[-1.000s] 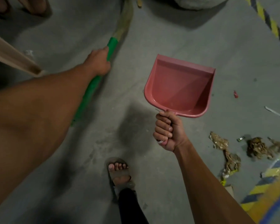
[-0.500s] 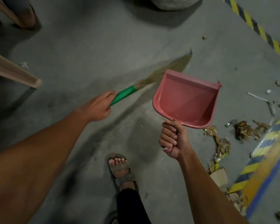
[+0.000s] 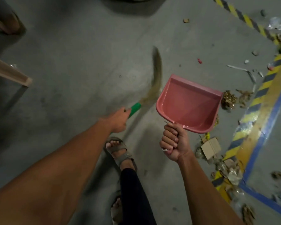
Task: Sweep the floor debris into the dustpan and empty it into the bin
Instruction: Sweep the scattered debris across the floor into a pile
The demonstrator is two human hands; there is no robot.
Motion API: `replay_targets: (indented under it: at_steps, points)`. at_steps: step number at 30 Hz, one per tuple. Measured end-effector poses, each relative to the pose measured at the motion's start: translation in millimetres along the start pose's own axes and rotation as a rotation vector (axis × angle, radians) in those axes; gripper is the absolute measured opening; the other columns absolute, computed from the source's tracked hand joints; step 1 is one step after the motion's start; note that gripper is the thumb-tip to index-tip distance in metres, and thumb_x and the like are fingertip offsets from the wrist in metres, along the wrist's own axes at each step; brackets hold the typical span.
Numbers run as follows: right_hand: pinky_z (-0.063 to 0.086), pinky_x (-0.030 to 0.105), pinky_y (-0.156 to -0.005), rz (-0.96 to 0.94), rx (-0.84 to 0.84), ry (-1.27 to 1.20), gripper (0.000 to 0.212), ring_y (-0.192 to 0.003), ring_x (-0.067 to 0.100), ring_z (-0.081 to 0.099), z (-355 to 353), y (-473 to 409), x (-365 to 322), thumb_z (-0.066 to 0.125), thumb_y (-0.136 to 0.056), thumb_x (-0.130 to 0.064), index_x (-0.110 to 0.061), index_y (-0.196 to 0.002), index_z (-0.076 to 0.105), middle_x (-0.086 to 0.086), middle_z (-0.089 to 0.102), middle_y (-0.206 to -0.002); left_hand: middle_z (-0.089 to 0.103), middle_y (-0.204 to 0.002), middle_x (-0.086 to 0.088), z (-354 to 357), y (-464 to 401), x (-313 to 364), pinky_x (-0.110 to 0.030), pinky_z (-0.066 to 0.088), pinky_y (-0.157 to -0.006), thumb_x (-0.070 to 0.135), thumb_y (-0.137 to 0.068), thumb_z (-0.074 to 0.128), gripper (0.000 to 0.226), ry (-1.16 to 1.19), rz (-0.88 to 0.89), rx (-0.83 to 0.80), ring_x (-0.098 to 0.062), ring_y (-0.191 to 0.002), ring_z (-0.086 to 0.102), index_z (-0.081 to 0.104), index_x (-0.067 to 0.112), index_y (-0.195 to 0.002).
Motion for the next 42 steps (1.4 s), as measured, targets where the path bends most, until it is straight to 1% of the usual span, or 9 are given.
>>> replay_targets:
  at_steps: [4,8,13,16,19,25,30,36,42]
  points:
    - [0.013,0.022,-0.033,-0.064,0.024,-0.046,0.045,-0.03,0.007,0.013,-21.1,71.7,-5.3,0.04,-0.104,-0.02,-0.022,-0.059,0.036,-0.008,0.029,-0.038,0.04,-0.136,-0.008,32.4,17.9,62.6,-0.05,0.052,-0.095,0.012,-0.083,0.054,0.08,0.005,0.171,-0.038,-0.035,-0.112,0.056,0.026,0.022,-0.158]
    - [0.01,0.022,-0.034,-0.123,0.048,-0.064,0.044,-0.031,0.008,0.011,-39.0,134.6,-20.9,0.041,-0.102,-0.02,-0.022,-0.059,0.037,-0.008,0.028,-0.038,0.035,-0.144,-0.006,32.8,36.3,97.6,-0.05,0.051,-0.098,0.019,-0.079,0.056,0.089,0.044,0.188,0.118,-0.04,-0.117,0.058,0.019,0.025,-0.16]
    - [0.011,0.023,-0.034,-0.184,0.047,-0.084,0.043,-0.031,0.007,0.011,-66.5,184.9,-44.3,0.043,-0.102,-0.021,-0.023,-0.06,0.035,-0.008,0.024,-0.039,0.029,-0.157,-0.018,28.9,44.6,111.5,-0.047,0.045,-0.108,0.006,-0.085,0.061,0.094,0.138,-0.035,0.292,-0.044,-0.129,0.051,0.013,0.015,-0.164]
    - [0.011,0.023,-0.035,-0.183,0.029,-0.089,0.043,-0.031,0.008,0.011,-88.0,201.4,-56.5,0.041,-0.103,-0.021,-0.023,-0.06,0.035,-0.008,0.021,-0.041,0.028,-0.157,-0.022,44.7,42.4,117.6,-0.048,0.04,-0.111,0.009,-0.089,0.063,0.093,0.104,-0.258,0.272,-0.044,-0.135,0.046,0.007,0.009,-0.164]
    - [0.01,0.023,-0.034,-0.181,0.03,-0.08,0.043,-0.031,0.007,0.011,-111.2,212.7,-65.8,0.039,-0.103,-0.021,-0.024,-0.061,0.031,-0.009,0.017,-0.042,0.035,-0.156,-0.025,75.2,30.5,130.5,-0.047,0.038,-0.113,0.017,-0.091,0.064,0.091,0.07,-0.341,0.172,-0.043,-0.139,0.044,0.01,0.006,-0.163]
    - [0.009,0.023,-0.035,-0.135,0.018,-0.065,0.041,-0.031,0.007,0.01,-145.9,230.4,-73.4,0.041,-0.102,-0.021,-0.026,-0.064,0.027,-0.01,0.013,-0.044,0.042,-0.151,-0.023,142.4,14.3,204.5,-0.045,0.042,-0.112,0.011,-0.085,0.065,0.09,0.016,-0.11,-0.001,-0.041,-0.135,0.048,0.019,0.012,-0.163]
    - [0.007,0.023,-0.035,-0.114,0.061,-0.042,0.043,-0.03,0.008,0.01,-144.8,233.8,-73.3,0.044,-0.102,-0.021,-0.023,-0.06,0.034,-0.01,0.012,-0.043,0.046,-0.149,-0.013,150.3,18.5,249.0,-0.042,0.047,-0.106,0.004,-0.081,0.065,0.09,0.011,0.094,-0.064,-0.034,-0.129,0.052,0.025,0.024,-0.16]
    - [0.011,0.021,-0.034,-0.031,0.004,0.008,0.043,-0.03,0.007,0.011,-100.3,215.0,-56.6,0.043,-0.102,-0.02,-0.023,-0.06,0.034,-0.009,0.018,-0.041,0.053,-0.142,-0.017,107.8,51.8,206.5,-0.043,0.049,-0.103,0.009,-0.085,0.066,0.086,0.07,0.009,0.115,-0.039,-0.124,0.057,0.026,0.025,-0.16]
    - [0.009,0.022,-0.035,0.034,-0.076,0.006,0.042,-0.03,0.007,0.012,-57.1,171.4,-28.6,0.044,-0.101,-0.02,-0.024,-0.06,0.033,-0.009,0.022,-0.04,0.04,-0.148,-0.025,66.1,96.8,79.0,-0.051,0.041,-0.11,0.018,-0.094,0.066,0.089,0.121,-0.318,0.368,-0.047,-0.131,0.048,0.012,0.024,-0.165]
Point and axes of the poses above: each hand's wrist, its own y-axis away from the middle knuckle, its own z-axis out of the palm, x = y × z, the point moved 9 cm from there along -y, towards the middle knuckle
